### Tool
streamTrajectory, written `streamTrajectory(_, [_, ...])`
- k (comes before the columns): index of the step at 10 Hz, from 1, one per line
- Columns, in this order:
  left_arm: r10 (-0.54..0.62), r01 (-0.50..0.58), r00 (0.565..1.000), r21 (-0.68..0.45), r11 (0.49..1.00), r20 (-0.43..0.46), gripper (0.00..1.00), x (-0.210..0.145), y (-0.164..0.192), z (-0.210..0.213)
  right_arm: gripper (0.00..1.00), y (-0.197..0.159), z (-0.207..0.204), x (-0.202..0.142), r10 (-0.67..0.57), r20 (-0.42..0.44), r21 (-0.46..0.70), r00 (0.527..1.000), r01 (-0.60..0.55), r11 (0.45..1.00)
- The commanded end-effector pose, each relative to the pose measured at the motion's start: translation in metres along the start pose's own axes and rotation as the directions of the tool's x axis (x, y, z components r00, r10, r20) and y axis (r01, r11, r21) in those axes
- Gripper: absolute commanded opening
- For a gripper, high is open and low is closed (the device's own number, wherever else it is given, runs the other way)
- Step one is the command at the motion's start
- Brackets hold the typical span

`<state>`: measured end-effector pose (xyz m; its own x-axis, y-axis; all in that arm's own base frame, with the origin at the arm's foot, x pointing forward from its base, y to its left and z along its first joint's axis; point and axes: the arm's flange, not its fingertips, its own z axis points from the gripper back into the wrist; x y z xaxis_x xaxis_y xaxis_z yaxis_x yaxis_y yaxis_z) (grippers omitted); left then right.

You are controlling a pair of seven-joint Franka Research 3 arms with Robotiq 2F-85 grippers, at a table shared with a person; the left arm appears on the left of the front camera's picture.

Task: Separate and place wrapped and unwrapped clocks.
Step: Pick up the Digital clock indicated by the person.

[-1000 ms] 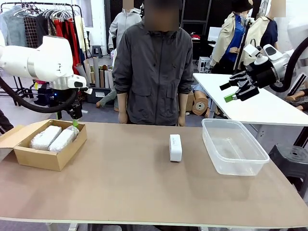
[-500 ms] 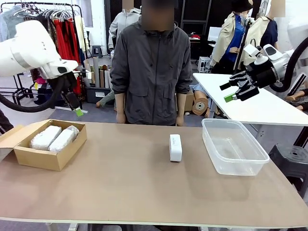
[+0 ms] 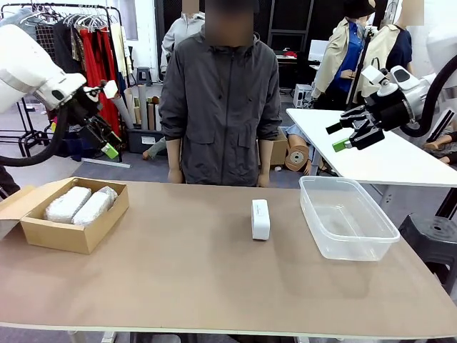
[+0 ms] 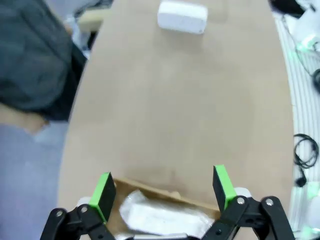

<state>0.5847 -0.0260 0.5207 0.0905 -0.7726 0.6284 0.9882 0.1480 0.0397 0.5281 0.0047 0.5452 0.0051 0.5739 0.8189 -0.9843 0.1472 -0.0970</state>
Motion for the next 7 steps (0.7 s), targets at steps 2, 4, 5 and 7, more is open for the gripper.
streamTrajectory(2, [-0.110, 0.121, 0.978, -0.053, 0.991, 0.176, 1.00, -0.008, 0.007, 0.013, 1.00, 0.001, 0.000, 0.002, 0.004, 0.003, 0.000, 1.000, -0.004, 1.000])
streamTrajectory(4, [-0.122, 0.142, 0.966, -0.075, 0.987, 0.229, 1.00, -0.013, 0.009, 0.012, 1.00, 0.001, 0.000, 0.002, 0.004, 0.003, 0.000, 1.000, -0.004, 1.000])
streamTrajectory(5, [-0.132, 0.155, 0.962, -0.083, 0.984, 0.239, 1.00, -0.016, 0.011, 0.013, 1.00, 0.001, 0.000, 0.002, 0.004, 0.003, 0.000, 1.000, -0.004, 1.000])
streamTrajectory(7, [-0.166, 0.187, 0.954, -0.065, 0.980, 0.249, 1.00, -0.019, 0.009, 0.011, 1.00, 0.001, 0.000, 0.002, 0.004, 0.003, 0.000, 1.000, -0.004, 1.000])
